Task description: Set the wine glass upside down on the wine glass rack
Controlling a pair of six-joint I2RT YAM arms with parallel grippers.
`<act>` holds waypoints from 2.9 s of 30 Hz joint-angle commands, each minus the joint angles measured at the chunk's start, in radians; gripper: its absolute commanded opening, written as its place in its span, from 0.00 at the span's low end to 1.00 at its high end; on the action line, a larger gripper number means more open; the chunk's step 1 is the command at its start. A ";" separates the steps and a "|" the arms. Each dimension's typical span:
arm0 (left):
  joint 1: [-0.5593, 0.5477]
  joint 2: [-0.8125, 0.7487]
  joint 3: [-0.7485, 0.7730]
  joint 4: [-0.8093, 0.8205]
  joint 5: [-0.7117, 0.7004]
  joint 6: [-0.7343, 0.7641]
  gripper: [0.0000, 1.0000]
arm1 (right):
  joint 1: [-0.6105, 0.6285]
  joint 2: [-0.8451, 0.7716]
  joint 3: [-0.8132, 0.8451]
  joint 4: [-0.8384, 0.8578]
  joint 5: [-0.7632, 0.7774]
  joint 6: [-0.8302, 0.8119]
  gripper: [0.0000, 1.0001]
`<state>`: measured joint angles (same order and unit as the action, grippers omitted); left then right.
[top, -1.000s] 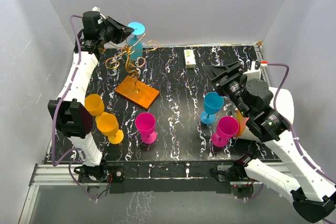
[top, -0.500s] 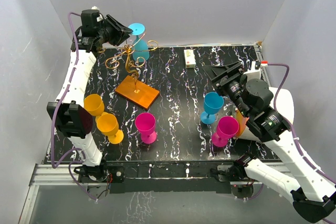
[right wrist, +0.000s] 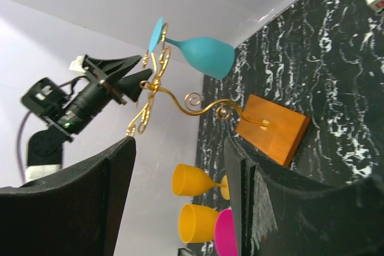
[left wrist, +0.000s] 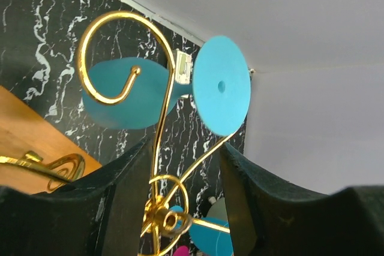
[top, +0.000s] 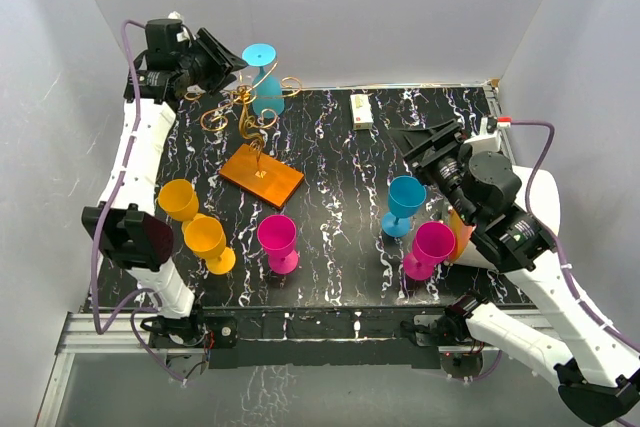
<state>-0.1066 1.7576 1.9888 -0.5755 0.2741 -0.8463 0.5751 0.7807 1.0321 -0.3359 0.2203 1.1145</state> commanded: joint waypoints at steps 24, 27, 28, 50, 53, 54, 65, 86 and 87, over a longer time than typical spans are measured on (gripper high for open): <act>0.004 -0.952 -0.668 0.055 0.034 0.576 0.61 | 0.001 0.315 0.246 -0.563 0.129 -0.525 0.57; -0.020 -0.974 -0.716 0.069 0.066 0.585 0.61 | 0.003 0.358 0.251 -0.578 0.115 -0.571 0.56; -0.031 -0.972 -0.726 0.070 0.082 0.593 0.61 | 0.003 0.377 0.259 -0.593 0.117 -0.583 0.55; -0.130 -0.958 -0.778 0.088 0.125 0.658 0.62 | 0.002 0.588 0.176 -0.552 0.058 -0.603 0.09; -0.131 -0.949 -0.765 0.098 0.140 0.649 0.63 | 0.003 0.593 0.195 -0.564 0.075 -0.603 0.00; -0.132 -0.947 -0.759 0.099 0.145 0.647 0.63 | 0.002 0.589 0.206 -0.566 0.076 -0.602 0.00; -0.131 -0.909 -0.743 0.254 0.285 0.498 0.70 | 0.003 0.271 0.142 -0.277 0.012 -0.548 0.00; -0.276 -0.726 -0.772 0.646 0.348 0.082 0.90 | 0.003 -0.086 -0.085 0.325 0.019 -0.359 0.00; -0.288 -0.722 -0.777 0.653 0.328 0.059 0.90 | 0.003 -0.092 -0.091 0.341 0.022 -0.350 0.00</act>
<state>-0.3492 1.0256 1.2087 0.0021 0.6495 -0.6964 0.5758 0.7250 0.9504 -0.1699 0.2337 0.7200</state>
